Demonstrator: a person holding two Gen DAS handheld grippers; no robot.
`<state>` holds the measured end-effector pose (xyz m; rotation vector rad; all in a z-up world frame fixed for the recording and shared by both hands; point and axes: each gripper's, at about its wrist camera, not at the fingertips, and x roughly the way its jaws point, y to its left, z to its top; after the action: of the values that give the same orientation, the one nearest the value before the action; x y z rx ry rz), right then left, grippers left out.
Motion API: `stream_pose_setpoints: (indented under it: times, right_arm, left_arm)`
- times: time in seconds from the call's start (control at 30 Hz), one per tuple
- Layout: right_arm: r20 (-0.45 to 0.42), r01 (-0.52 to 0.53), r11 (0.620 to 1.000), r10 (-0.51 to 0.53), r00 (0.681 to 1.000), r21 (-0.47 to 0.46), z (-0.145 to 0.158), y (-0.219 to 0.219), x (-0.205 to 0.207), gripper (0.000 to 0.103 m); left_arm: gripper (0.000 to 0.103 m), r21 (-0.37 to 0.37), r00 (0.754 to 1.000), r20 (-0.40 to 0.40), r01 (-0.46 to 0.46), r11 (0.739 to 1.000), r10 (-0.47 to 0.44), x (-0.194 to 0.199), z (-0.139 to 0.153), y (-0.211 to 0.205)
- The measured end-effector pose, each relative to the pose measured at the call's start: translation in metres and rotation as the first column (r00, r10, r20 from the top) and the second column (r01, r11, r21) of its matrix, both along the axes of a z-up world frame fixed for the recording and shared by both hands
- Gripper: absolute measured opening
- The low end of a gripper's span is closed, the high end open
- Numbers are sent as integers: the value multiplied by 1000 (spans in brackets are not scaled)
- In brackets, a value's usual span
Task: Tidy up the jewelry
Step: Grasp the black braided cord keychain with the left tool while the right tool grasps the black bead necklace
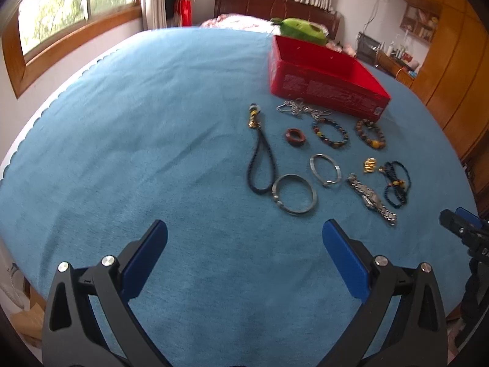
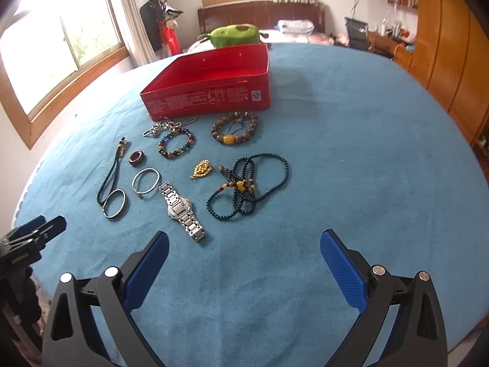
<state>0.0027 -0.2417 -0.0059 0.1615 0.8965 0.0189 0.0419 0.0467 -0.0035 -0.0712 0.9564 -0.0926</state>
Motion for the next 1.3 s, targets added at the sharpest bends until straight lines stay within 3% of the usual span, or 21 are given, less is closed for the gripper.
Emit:
stream_pose_setpoints:
  times: [0.2,0.43,0.83,0.93,1.0,1.07,1.2,1.3]
  right_arm:
    - [-28,-21,998,23,999,61,5,-15,30,98]
    - [-109,-15,995,25,994,97,-8,-28,65,85]
    - [-263,13,987,29,964,158,-52,-40,116,86]
    - [-260,-2,989,40,965,145,-53,-36,122,86]
    - [-263,-6,992,40,964,129,-54,-32,124,86]
    - [-265,-15,996,40,963,93,-55,-26,128,84]
    - [-260,-39,999,37,965,-3,-57,-13,135,71]
    - [-252,-65,996,47,967,-61,-59,-3,135,64]
  left_arm:
    - [100,28,999,-50,12,1000,-11,35,-1,-1]
    - [100,9,996,-91,24,1000,-23,75,-5,-5]
    - [99,17,977,-212,38,999,-33,143,-29,-13]
    - [92,22,971,-236,45,999,-39,159,-35,-18]
    - [78,16,964,-262,56,998,-49,169,-41,-22]
    - [78,31,963,-265,49,998,-39,177,-42,-26]
    - [77,25,961,-270,71,997,-62,191,-42,-35]
    - [67,37,959,-277,80,996,-67,198,-41,-41]
